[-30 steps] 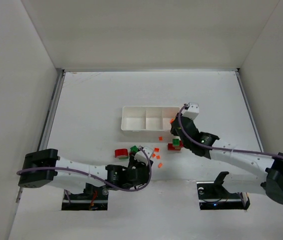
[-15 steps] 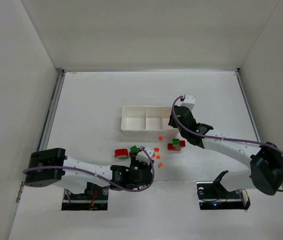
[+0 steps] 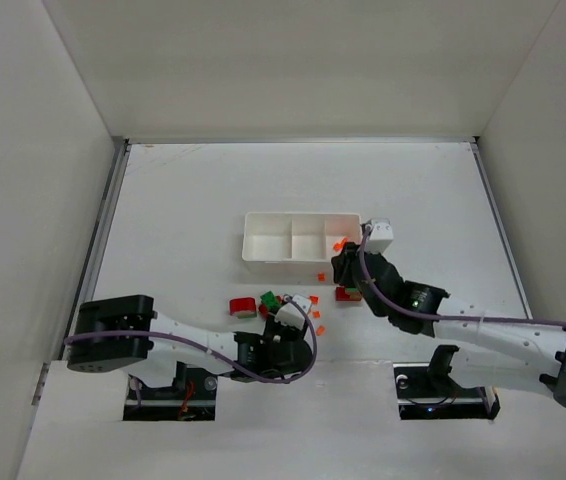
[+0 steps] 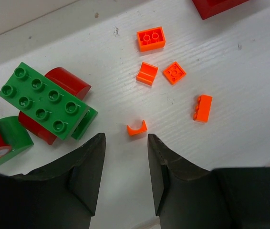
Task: Sort the legos into containers by color
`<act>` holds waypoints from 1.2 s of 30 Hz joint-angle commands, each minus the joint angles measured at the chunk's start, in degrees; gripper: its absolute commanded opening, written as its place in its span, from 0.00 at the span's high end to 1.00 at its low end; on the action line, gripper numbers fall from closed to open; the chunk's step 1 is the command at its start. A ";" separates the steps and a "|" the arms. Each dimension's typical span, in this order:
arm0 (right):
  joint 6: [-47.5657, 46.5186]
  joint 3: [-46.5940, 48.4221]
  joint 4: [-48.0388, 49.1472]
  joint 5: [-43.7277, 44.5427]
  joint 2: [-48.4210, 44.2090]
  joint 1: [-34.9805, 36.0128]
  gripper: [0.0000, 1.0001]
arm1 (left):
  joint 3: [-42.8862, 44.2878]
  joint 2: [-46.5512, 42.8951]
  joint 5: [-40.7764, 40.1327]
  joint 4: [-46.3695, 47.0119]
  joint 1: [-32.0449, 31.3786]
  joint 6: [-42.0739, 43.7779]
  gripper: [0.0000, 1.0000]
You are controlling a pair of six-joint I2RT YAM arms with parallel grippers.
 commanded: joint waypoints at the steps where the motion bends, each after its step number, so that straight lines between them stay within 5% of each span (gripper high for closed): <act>1: 6.19 -3.78 -4.99 3.00 -2.17 4.49 0.60 | 3.03 2.07 -1.23 1.42 0.03 -1.86 0.62; 8: 13.14 -6.24 -9.48 5.81 -1.82 11.53 0.60 | 5.23 6.55 -1.49 2.92 0.64 -1.42 0.63; 19: 17.45 -10.20 -9.57 5.73 -3.67 13.03 0.59 | 6.12 11.57 -1.84 3.97 1.52 -2.03 0.68; 24: 18.33 -10.20 -9.57 4.41 -1.92 14.25 0.57 | 5.59 11.31 -1.84 5.29 1.79 -1.68 0.80; 36: 21.41 -8.09 -9.57 1.95 7.40 21.37 0.49 | 0.67 -12.23 -1.14 3.36 4.33 1.83 0.85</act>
